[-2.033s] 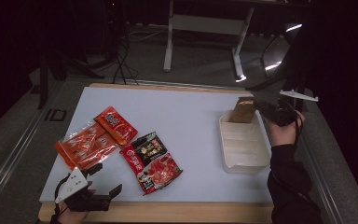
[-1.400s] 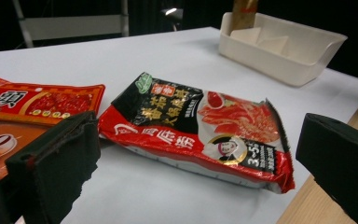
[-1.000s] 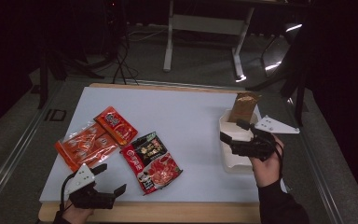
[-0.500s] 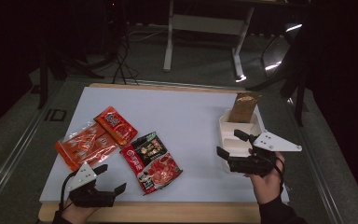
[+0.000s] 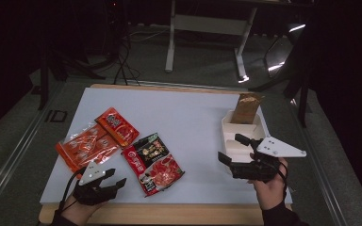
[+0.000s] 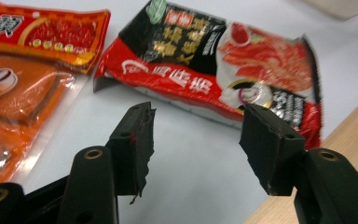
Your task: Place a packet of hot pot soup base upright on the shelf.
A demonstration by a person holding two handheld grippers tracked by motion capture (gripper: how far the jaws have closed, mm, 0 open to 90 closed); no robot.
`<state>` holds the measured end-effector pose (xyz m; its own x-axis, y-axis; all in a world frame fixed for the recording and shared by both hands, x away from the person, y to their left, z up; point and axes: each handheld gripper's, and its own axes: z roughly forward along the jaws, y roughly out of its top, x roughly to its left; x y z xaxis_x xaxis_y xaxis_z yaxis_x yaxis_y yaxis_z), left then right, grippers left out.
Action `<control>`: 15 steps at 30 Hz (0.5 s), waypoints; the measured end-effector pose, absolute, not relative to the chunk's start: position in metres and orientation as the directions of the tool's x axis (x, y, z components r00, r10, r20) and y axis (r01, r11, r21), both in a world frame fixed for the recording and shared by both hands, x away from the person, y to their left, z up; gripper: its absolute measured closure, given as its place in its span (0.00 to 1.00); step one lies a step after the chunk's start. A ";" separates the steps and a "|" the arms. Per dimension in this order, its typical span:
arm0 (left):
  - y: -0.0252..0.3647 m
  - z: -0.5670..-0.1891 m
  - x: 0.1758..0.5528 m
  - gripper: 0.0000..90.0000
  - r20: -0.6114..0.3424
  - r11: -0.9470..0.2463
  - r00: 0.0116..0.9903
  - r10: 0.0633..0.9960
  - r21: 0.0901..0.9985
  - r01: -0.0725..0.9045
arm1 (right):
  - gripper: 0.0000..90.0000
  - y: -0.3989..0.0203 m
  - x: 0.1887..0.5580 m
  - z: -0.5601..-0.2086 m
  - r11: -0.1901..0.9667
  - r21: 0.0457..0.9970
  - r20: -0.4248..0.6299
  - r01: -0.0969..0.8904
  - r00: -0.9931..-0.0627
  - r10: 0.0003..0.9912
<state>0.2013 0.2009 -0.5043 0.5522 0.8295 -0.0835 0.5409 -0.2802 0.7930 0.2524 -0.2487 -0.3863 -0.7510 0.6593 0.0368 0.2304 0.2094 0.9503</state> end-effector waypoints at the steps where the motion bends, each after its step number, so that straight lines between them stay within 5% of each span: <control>1: 0.200 -0.505 0.203 0.52 -0.070 -0.285 0.545 0.836 0.793 0.539 | 0.15 -0.249 0.253 -0.387 0.211 0.950 0.037 0.231 -0.752 0.658; 11: 0.186 -0.521 0.233 0.94 0.032 -0.410 0.528 0.849 0.670 0.619 | 0.16 -0.249 0.257 -0.396 0.237 0.941 0.029 0.242 -0.756 0.654; 15: 0.182 -0.525 0.243 1.00 0.054 -0.428 0.519 0.853 0.641 0.637 | 0.16 -0.248 0.255 -0.403 0.242 0.935 0.046 0.259 -0.765 0.642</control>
